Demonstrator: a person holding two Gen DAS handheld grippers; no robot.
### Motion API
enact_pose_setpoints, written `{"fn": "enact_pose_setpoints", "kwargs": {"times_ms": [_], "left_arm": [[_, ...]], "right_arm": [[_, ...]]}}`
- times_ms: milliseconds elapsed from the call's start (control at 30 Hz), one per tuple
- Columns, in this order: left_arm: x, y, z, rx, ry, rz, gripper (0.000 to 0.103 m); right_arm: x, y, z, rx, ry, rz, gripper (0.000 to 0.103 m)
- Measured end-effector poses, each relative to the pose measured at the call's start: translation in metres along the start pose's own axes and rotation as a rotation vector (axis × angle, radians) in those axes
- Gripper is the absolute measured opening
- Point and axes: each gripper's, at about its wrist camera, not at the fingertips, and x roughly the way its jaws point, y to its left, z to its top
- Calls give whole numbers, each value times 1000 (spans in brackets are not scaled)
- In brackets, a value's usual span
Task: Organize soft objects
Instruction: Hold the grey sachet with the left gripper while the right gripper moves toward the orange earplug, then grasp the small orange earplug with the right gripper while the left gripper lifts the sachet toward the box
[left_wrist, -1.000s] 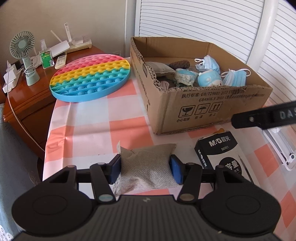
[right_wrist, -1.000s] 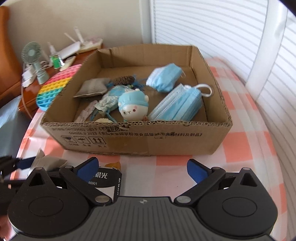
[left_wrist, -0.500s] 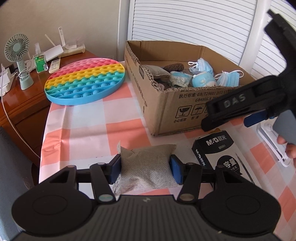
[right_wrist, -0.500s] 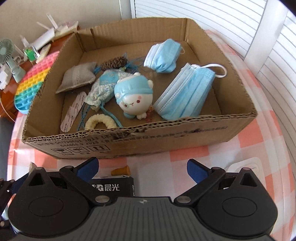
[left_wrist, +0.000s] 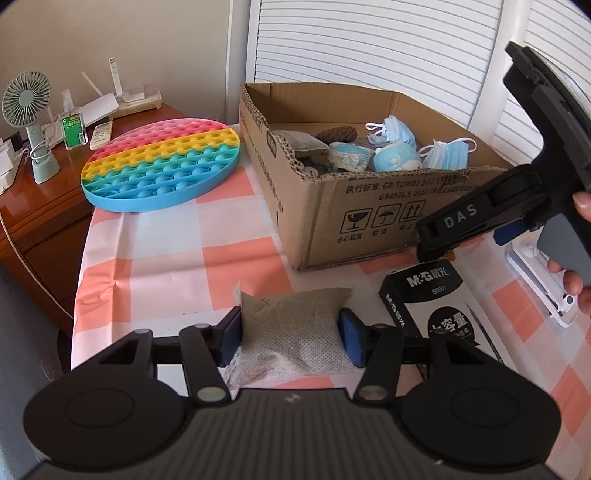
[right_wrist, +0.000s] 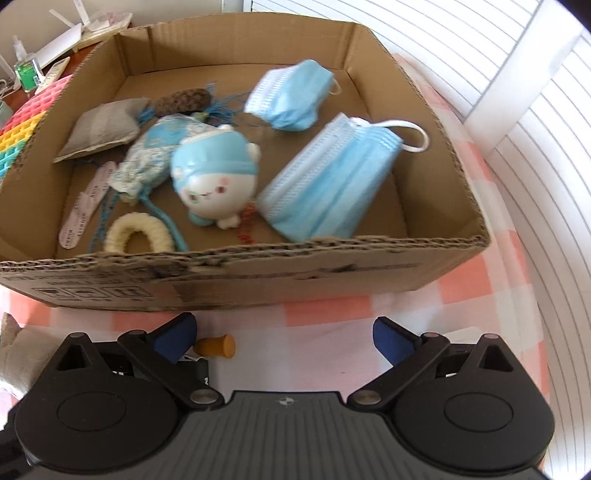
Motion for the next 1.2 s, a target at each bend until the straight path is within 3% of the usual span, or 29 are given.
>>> {"fn": "enact_pose_setpoints", "kwargs": {"times_ms": [167, 333, 600, 667, 767, 867, 933, 1200], "left_arm": [[0, -1, 0, 5, 4, 5, 55], [1, -2, 0, 15, 9, 13, 56], [1, -4, 0, 19, 14, 25, 56], [1, -4, 0, 18, 14, 28, 56], [1, -5, 0, 20, 17, 38, 57], [1, -6, 0, 22, 21, 53, 65], [1, -7, -1, 20, 27, 66, 70], [1, -10, -3, 12, 29, 100, 73]], "right_arm": [[1, -12, 0, -5, 11, -13, 101], [-5, -18, 0, -50, 15, -16, 94], [-29, -36, -23, -156, -39, 57, 93], [-31, -41, -31, -186, -42, 81, 86], [-38, -46, -47, -282, -120, 159, 77], [-40, -48, -59, -385, -206, 192, 65], [-36, -50, -61, -409, -214, 238, 57], [-27, -45, -65, -462, -274, 354, 43]]}}
